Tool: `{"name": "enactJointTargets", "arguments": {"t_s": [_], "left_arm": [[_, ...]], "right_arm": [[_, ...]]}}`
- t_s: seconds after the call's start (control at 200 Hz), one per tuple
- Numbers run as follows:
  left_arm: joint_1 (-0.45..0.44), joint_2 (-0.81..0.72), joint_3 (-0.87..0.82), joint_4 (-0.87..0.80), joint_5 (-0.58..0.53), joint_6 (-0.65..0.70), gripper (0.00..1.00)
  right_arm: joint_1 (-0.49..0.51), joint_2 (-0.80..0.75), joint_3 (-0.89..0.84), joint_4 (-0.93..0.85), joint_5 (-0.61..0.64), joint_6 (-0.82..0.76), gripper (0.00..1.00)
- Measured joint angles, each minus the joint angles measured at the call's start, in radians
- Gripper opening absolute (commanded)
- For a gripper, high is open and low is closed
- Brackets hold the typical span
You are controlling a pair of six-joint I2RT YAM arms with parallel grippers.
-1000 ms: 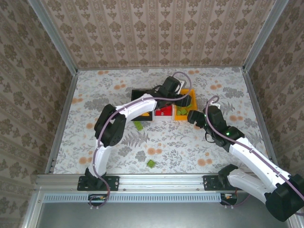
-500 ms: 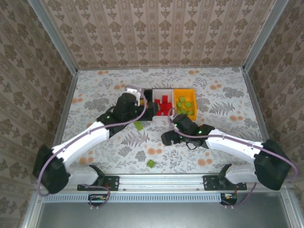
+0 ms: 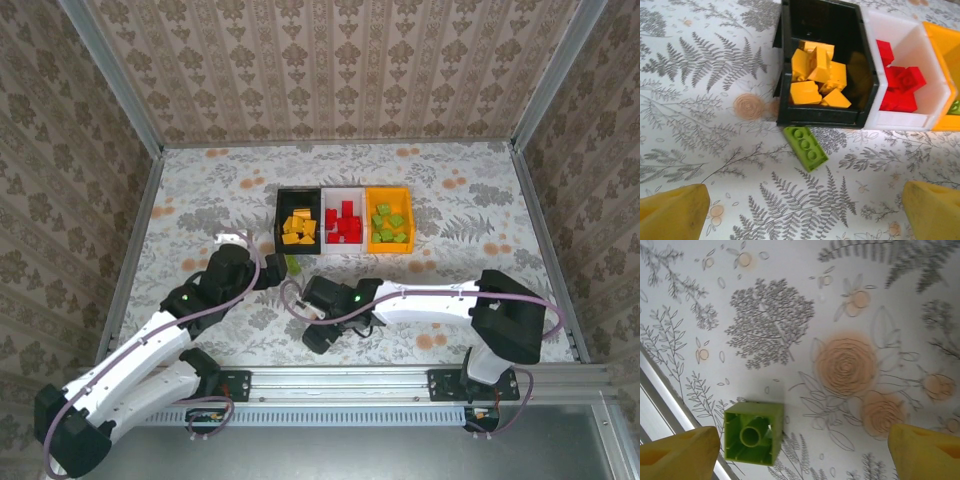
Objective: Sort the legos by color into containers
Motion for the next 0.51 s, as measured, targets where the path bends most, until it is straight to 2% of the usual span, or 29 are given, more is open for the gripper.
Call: {"name": "enactJointTargets", "arguments": {"t_s": [0.285,0.425,0.505], "left_arm": [[0.023,-0.028,-0.005,-0.048,-0.015,-0.017,1.0],[0.032,-0.042,-0.005,-0.051,-0.022,-0.017,1.0],[0.036,-0.046,-0.005,-0.053,-0.023,-0.017,1.0]], "right_arm": [[0.066,0.104,0.047,-0.045,0.029,-0.043,0.77],[0.084,0.137,0.056,-0.047,0.04,-0.049,0.65],[0.084,0.141,0.056,-0.048,0.051,-0.053,0.52]]}}
